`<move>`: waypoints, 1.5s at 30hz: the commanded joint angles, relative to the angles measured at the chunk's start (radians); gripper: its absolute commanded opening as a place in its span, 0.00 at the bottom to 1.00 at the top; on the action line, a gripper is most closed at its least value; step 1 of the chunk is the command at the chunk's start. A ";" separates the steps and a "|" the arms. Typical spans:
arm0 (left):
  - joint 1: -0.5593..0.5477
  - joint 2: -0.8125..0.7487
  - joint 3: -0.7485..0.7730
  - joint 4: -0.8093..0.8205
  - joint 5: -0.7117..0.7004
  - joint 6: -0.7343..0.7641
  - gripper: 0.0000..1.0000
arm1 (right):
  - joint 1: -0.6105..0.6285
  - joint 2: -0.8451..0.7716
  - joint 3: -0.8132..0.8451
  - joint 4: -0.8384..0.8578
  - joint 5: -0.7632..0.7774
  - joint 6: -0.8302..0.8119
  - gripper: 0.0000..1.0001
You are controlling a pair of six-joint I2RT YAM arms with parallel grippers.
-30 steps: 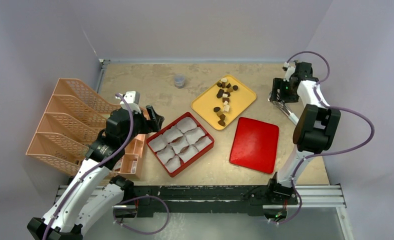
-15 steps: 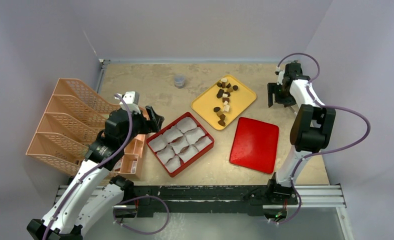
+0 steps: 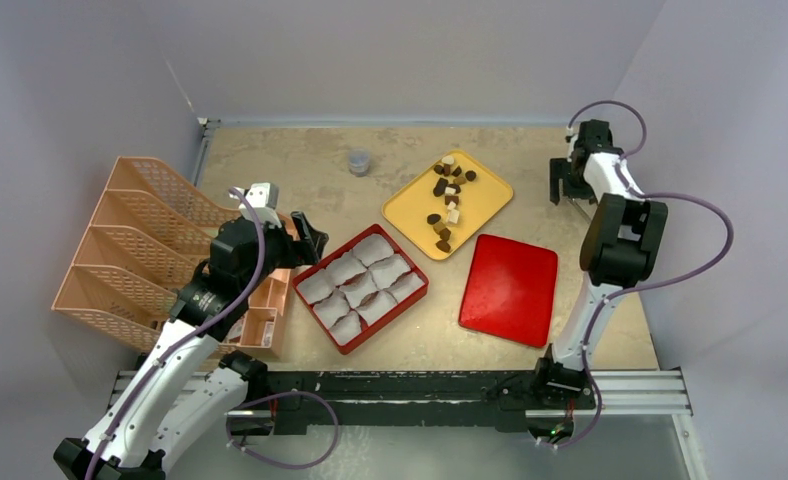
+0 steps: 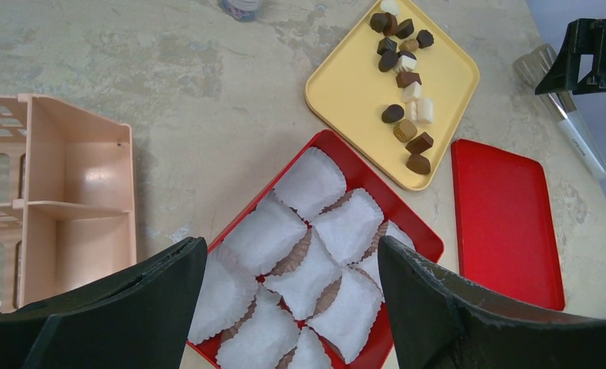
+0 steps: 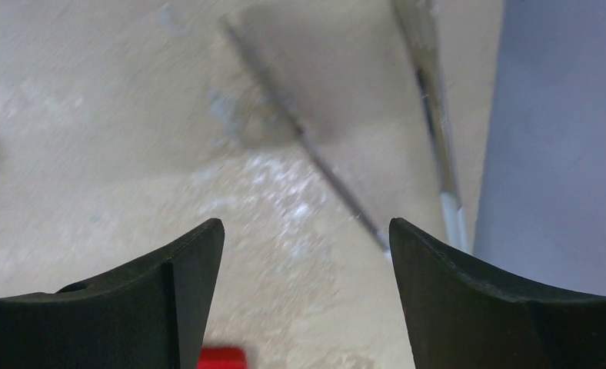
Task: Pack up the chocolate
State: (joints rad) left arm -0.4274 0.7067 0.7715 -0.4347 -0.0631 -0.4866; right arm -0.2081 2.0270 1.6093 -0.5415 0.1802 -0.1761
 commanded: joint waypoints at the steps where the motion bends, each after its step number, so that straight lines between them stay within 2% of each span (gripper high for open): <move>1: 0.006 -0.011 0.001 0.032 0.000 0.016 0.81 | -0.073 0.062 0.107 0.039 -0.011 -0.029 0.81; 5: 0.006 -0.010 -0.004 0.044 0.001 0.013 0.81 | -0.091 0.112 0.129 0.042 -0.089 -0.023 0.79; 10: 0.006 0.037 0.002 0.020 -0.017 0.016 0.81 | -0.091 0.141 0.105 0.092 -0.115 -0.001 0.78; 14: 0.006 0.049 0.001 0.019 -0.020 0.017 0.81 | -0.091 0.159 0.112 0.084 -0.140 -0.025 0.72; 21: 0.006 0.056 0.002 0.010 -0.026 0.013 0.81 | -0.090 0.172 0.153 0.078 -0.220 -0.030 0.43; 29: 0.006 0.034 0.006 -0.001 -0.076 0.011 0.81 | -0.073 0.147 0.126 0.118 -0.309 0.024 0.27; 34: 0.006 0.028 0.004 0.007 -0.065 0.013 0.81 | -0.031 0.166 0.173 0.095 -0.340 0.058 0.23; 40: 0.006 0.044 0.005 0.008 -0.036 0.011 0.81 | 0.012 0.189 0.247 0.069 -0.296 0.108 0.21; 45: 0.006 0.039 0.002 0.013 -0.016 0.008 0.81 | 0.012 0.174 0.256 0.050 -0.386 0.137 0.24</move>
State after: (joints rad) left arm -0.4274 0.7544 0.7704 -0.4519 -0.1001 -0.4870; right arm -0.1875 2.2246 1.8332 -0.4641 -0.1310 -0.0837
